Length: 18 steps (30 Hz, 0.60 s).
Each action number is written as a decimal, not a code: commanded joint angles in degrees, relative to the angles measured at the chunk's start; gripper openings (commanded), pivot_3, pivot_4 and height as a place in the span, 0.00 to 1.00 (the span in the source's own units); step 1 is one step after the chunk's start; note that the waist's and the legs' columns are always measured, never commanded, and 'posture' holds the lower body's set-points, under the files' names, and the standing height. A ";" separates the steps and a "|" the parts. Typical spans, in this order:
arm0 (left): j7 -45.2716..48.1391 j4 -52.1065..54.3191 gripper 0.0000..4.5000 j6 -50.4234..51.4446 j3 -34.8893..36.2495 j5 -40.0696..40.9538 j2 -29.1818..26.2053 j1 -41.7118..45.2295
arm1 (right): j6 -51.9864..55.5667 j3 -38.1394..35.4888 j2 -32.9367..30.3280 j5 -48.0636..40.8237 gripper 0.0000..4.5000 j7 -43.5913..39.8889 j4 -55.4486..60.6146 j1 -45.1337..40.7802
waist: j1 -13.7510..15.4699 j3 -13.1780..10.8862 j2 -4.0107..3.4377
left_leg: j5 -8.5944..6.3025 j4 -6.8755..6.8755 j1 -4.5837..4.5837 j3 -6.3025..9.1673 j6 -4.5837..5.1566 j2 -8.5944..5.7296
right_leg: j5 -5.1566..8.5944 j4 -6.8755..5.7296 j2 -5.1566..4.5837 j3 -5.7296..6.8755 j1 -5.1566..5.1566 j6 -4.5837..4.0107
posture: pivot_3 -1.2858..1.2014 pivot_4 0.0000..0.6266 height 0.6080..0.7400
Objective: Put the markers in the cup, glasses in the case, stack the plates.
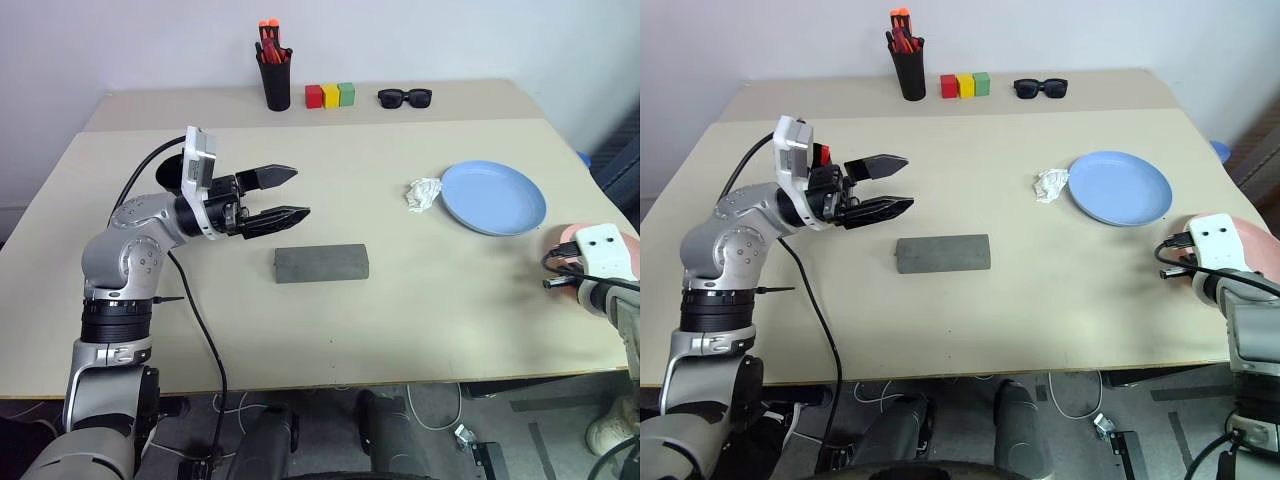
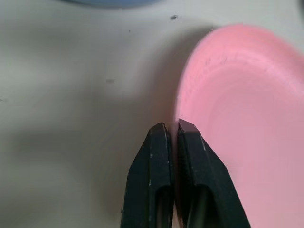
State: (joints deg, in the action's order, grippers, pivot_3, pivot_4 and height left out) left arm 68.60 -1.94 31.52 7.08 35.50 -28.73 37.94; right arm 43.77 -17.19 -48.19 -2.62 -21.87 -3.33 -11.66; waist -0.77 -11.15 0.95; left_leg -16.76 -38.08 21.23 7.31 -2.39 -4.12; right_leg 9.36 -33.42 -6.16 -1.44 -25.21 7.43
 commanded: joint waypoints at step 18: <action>-5.15 6.20 1.00 -0.76 -0.17 1.65 -1.24 -2.62 | -26.10 14.50 10.32 2.99 0.33 -4.32 -20.87 -27.45 | -0.13 0.01 -0.06 | 0.01 0.03 0.09 0.09 -0.02 0.06 | -0.01 0.11 0.10 -0.01 -0.07 -0.01 | 0.52 0.24 1.00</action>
State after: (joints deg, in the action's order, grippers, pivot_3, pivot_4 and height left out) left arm 63.93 1.49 30.79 5.47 35.73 -29.19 35.42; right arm 18.62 -1.04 -38.25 1.63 -25.15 -24.60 -37.61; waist -0.90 -11.14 0.89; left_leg -16.76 -38.04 21.31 7.40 -2.41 -4.05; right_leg 9.35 -33.31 -6.06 -1.45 -25.28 7.42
